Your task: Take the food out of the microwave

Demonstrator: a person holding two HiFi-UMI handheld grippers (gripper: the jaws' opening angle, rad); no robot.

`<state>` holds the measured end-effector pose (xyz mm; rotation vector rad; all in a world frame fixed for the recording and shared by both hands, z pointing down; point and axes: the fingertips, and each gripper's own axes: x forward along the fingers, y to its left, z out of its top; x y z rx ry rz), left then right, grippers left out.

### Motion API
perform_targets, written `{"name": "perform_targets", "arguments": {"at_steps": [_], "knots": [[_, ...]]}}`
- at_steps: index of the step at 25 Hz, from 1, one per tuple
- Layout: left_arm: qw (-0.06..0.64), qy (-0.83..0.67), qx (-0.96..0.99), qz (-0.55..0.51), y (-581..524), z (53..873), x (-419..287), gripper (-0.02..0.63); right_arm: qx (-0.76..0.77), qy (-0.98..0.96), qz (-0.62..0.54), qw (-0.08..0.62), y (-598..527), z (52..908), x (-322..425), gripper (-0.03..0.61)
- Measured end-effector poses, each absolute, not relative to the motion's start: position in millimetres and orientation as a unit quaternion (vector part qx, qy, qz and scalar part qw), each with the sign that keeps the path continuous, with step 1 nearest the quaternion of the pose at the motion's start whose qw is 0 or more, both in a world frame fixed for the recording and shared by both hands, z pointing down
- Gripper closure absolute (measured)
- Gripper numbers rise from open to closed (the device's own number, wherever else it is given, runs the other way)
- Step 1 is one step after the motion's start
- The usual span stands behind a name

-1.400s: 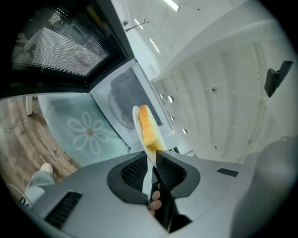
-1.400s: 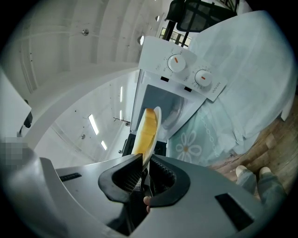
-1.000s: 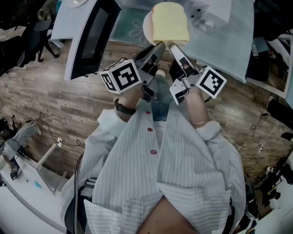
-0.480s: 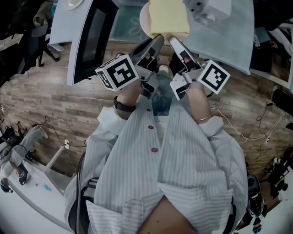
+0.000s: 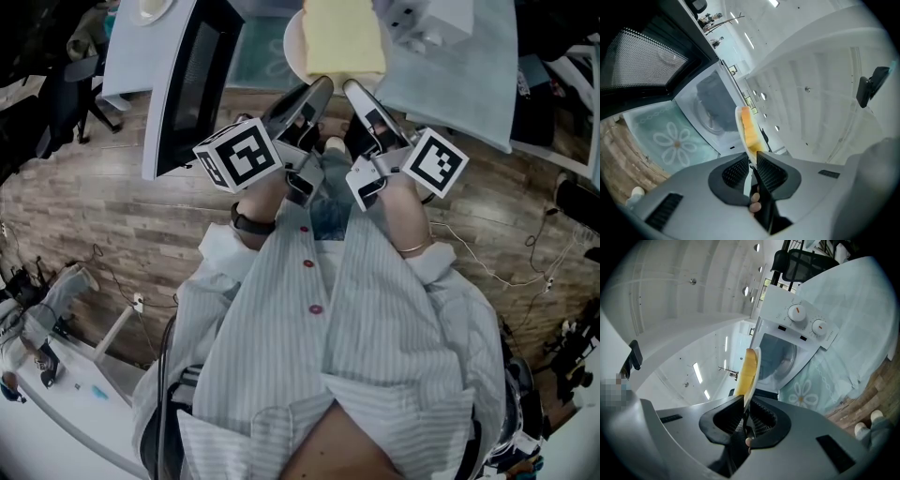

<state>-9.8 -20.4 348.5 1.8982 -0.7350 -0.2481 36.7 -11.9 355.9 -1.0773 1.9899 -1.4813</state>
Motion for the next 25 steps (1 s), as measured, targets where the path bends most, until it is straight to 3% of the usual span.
{"name": "perform_targets", "arguments": {"at_steps": [25], "knots": [[0.521, -0.301, 0.792, -0.104, -22.0, 344.1, -9.3, 0.554, -0.386, 0.719, -0.536, 0.217, -13.3, 352.0, 36.8, 0.52]]}}
